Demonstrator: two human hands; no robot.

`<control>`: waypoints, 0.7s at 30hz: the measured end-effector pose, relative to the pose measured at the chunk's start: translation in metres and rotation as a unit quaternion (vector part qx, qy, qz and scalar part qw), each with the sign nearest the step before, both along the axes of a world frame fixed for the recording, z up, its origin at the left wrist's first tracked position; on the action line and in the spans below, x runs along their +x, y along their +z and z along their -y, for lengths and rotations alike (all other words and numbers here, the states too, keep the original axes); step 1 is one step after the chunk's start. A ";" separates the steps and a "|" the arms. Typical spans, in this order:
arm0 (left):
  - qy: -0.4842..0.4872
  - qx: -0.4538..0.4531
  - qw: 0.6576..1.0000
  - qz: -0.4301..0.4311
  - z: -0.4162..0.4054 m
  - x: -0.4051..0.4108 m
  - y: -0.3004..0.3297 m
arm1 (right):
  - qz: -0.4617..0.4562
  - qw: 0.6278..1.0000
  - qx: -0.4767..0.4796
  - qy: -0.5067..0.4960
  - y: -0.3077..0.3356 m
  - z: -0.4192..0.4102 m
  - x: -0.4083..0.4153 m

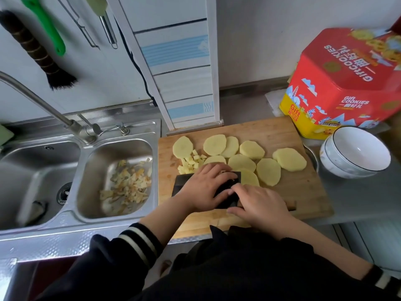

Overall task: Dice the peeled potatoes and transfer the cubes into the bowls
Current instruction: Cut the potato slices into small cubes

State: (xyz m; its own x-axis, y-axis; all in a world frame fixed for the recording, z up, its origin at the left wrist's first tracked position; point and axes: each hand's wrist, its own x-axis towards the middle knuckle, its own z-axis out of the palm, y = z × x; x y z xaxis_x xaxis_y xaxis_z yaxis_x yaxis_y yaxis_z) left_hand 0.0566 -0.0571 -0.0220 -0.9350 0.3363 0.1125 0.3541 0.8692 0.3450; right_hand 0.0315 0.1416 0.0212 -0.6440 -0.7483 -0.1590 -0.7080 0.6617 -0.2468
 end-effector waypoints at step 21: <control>0.210 -0.013 0.976 0.054 0.037 -0.025 -0.029 | 0.026 0.997 0.007 -0.077 0.009 -0.043 -0.006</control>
